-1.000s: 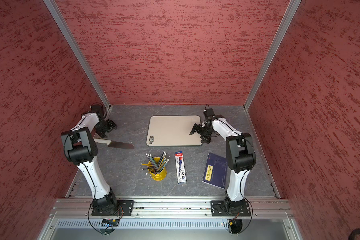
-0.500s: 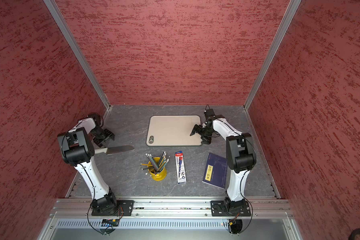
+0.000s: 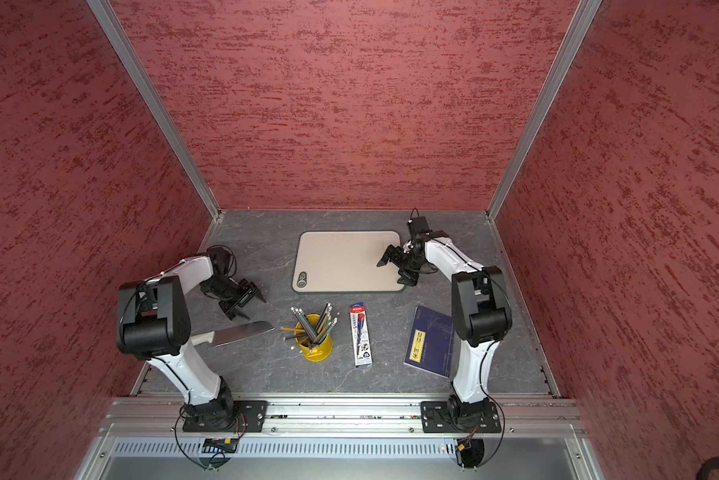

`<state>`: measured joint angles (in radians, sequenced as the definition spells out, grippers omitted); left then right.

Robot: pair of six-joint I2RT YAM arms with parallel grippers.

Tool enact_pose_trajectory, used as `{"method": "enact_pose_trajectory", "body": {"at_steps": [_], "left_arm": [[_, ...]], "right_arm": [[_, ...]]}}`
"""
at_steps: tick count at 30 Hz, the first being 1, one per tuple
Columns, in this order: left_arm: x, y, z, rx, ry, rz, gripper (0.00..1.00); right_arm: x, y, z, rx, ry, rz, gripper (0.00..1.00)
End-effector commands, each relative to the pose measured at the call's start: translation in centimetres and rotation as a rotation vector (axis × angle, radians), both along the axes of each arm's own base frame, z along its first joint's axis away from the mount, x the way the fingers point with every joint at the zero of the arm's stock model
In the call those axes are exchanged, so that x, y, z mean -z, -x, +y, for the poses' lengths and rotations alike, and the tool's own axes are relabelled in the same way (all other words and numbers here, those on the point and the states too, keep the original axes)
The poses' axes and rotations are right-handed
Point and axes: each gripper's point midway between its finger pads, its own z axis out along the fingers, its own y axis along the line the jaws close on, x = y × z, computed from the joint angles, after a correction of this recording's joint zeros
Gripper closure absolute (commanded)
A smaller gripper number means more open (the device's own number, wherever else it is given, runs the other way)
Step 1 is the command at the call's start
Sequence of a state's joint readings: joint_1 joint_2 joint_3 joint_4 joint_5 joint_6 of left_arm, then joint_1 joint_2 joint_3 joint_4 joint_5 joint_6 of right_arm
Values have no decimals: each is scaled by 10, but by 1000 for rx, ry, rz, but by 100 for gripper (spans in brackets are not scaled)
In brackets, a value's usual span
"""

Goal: Align the knife with the edge of the cutting board
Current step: Move the knife to the center of the board.

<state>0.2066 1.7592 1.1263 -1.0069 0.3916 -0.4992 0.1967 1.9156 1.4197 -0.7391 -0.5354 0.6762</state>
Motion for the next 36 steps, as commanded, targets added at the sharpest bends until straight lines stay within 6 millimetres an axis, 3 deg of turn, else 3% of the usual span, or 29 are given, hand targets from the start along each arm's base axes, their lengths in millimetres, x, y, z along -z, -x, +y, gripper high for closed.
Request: {"method": "enact_pose_trajectory", "body": {"at_steps": [1, 4, 7, 14, 20, 28, 33, 36], "left_arm": [[-30, -5, 31, -75, -44, -70, 26], [-42, 8, 71, -169, -131, -86, 24], [-44, 28, 92, -263, -157, -79, 23], [-11, 52, 79, -347, -85, -2, 22], [3, 79, 89, -399, -174, 67, 19], [8, 74, 112, -463, -263, 17, 16], [27, 68, 112, -489, -241, 8, 16], [38, 60, 101, -465, -190, 9, 18]], "right_arm": [[-2, 9, 1, 5, -22, -13, 5], [3, 16, 0, 4, -22, -4, 5], [7, 20, 0, 7, -26, 4, 5], [4, 21, 1, 4, -37, 3, 5], [-1, 22, 1, -21, -28, -1, 5], [-3, 32, -1, -51, -9, 13, 5], [-3, 34, -2, -52, -9, 19, 5], [-3, 35, -2, -52, -11, 22, 5]]}}
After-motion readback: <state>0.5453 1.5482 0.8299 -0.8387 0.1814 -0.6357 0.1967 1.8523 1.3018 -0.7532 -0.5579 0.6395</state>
